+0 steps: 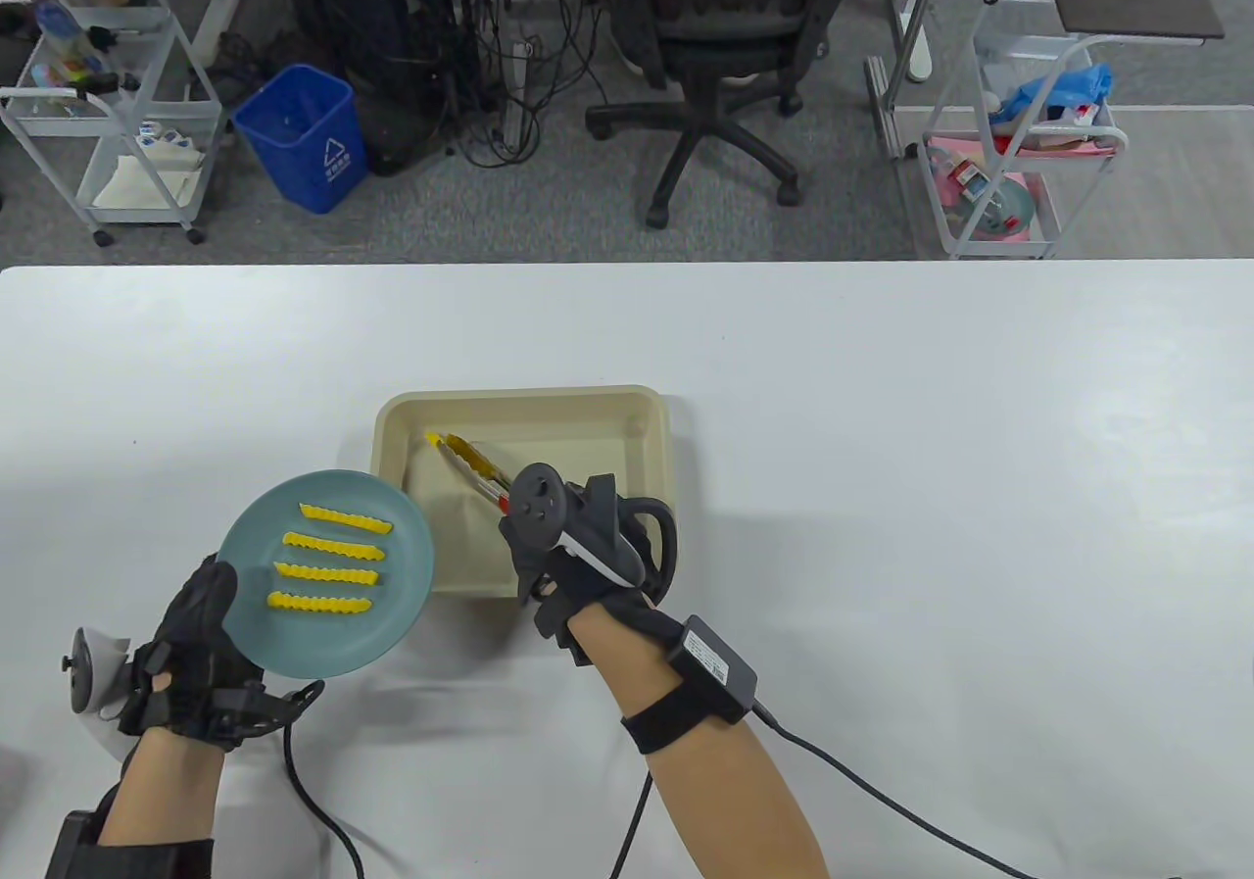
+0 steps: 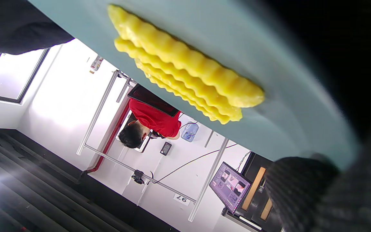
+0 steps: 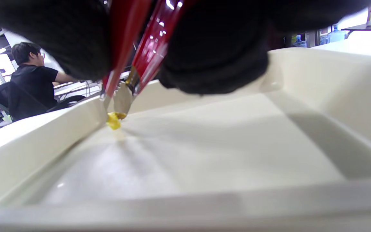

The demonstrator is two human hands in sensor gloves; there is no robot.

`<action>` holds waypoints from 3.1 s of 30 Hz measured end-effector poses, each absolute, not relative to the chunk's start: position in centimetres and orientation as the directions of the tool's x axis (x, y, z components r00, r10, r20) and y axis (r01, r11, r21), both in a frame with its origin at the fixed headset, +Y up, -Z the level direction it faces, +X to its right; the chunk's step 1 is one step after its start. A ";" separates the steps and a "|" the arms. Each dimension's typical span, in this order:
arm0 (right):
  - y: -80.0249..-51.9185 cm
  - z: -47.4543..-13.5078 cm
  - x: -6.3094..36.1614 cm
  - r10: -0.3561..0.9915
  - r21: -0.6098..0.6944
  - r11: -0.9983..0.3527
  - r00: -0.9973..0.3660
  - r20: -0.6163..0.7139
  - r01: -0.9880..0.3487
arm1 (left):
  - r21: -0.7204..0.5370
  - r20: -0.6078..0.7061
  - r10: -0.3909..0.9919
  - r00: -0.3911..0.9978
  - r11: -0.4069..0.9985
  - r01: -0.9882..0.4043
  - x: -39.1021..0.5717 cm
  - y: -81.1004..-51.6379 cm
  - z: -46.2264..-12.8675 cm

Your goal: Hold plate and receive fries gripped by tongs from baking tray

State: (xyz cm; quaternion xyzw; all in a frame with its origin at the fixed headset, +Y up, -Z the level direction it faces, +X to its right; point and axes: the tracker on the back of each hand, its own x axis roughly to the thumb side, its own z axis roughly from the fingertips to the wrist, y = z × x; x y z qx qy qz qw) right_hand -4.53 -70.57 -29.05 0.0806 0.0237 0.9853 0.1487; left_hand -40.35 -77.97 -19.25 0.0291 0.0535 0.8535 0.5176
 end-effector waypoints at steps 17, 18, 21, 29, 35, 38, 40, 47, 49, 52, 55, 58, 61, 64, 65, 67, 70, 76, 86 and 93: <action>-63.3 -20.1 -1.9 0.426 0.000 -0.868 -0.745 0.513 -0.497 | 0.119 -0.007 0.889 -0.458 -0.454 -0.883 -40.1 -78.1 -19.3; -63.3 -19.7 -2.4 0.423 0.013 -0.870 -0.733 0.533 -0.493 | 0.119 -0.007 0.889 -0.458 -0.454 -0.883 -40.1 -78.1 -19.3; -63.7 -18.6 -4.0 0.390 0.056 -0.893 -0.705 0.592 -0.446 | 0.119 -0.003 0.888 -0.459 -0.456 -0.882 -40.1 -78.1 -19.3; -65.1 -18.1 -5.7 0.390 0.148 -0.910 -0.679 0.622 -0.387 | 0.115 0.003 0.890 -0.456 -0.453 -0.884 -40.2 -78.1 -19.3; -65.5 -18.4 -6.1 0.401 0.184 -0.910 -0.678 0.616 -0.372 | 0.112 0.003 0.892 -0.452 -0.449 -0.886 -40.1 -78.1 -19.3; -65.6 -18.5 -6.0 0.426 0.216 -0.901 -0.675 0.603 -0.375 | 0.106 0.003 0.893 -0.451 -0.448 -0.888 -40.1 -78.1 -19.3; -65.6 -18.6 -6.0 0.430 0.221 -0.900 -0.675 0.600 -0.376 | 0.104 0.004 0.893 -0.450 -0.448 -0.888 -40.1 -78.1 -19.3; -64.7 -18.5 -5.0 0.458 0.205 -0.881 -0.661 0.594 -0.426 | 0.090 0.009 0.895 -0.447 -0.445 -0.891 -40.1 -78.0 -19.3; -63.8 -18.7 -4.0 0.487 0.183 -0.858 -0.650 0.583 -0.479 | 0.093 0.011 0.894 -0.448 -0.447 -0.890 -40.1 -78.0 -19.3; -62.6 -19.0 -2.0 0.517 0.138 -0.830 -0.653 0.554 -0.540 | 0.094 0.014 0.893 -0.450 -0.449 -0.888 -40.1 -78.0 -19.3; -61.8 -19.7 1.4 0.537 0.067 -0.807 -0.684 0.494 -0.586 | 0.099 0.015 0.891 -0.453 -0.452 -0.886 -40.1 -78.0 -19.3; -61.8 -20.6 6.4 0.531 -0.046 -0.804 -0.751 0.393 -0.592 | 0.099 0.012 0.891 -0.454 -0.452 -0.886 -40.1 -78.0 -19.3; -62.6 -21.4 12.1 0.515 -0.149 -0.814 -0.816 0.262 -0.561 | 0.095 0.009 0.892 -0.452 -0.451 -0.887 -40.1 -78.0 -19.3; -64.3 -21.9 16.8 0.496 -0.215 -0.834 -0.861 0.113 -0.508 | 0.094 0.010 0.891 -0.454 -0.453 -0.887 -40.1 -78.0 -19.3; -65.2 -22.1 18.5 0.483 -0.227 -0.846 -0.874 0.055 -0.482 | 0.093 0.011 0.890 -0.455 -0.454 -0.886 -40.1 -78.0 -19.3; -66.9 -22.5 21.0 0.459 -0.221 -0.870 -0.888 -0.038 -0.441 | 0.091 0.011 0.890 -0.456 -0.455 -0.886 -40.1 -77.9 -19.3; -69.8 -23.0 24.0 0.434 -0.200 -0.894 -0.888 -0.156 -0.402 | 0.087 0.016 0.889 -0.457 -0.457 -0.885 -40.1 -77.9 -19.3; -74.2 -23.2 28.1 0.457 -0.154 -0.890 -0.832 -0.315 -0.430 | 0.082 0.019 0.890 -0.456 -0.456 -0.886 -40.1 -77.8 -19.2; -76.4 -23.9 29.2 0.316 -0.022 -0.941 -0.855 -0.411 -0.337 | 0.085 0.023 0.888 -0.459 -0.460 -0.884 -40.2 -77.7 -19.1; -76.8 -24.1 28.6 0.208 0.041 -0.967 -0.870 -0.447 -0.252 | 0.112 0.004 0.889 -0.458 -0.455 -0.883 -40.4 -78.0 -19.2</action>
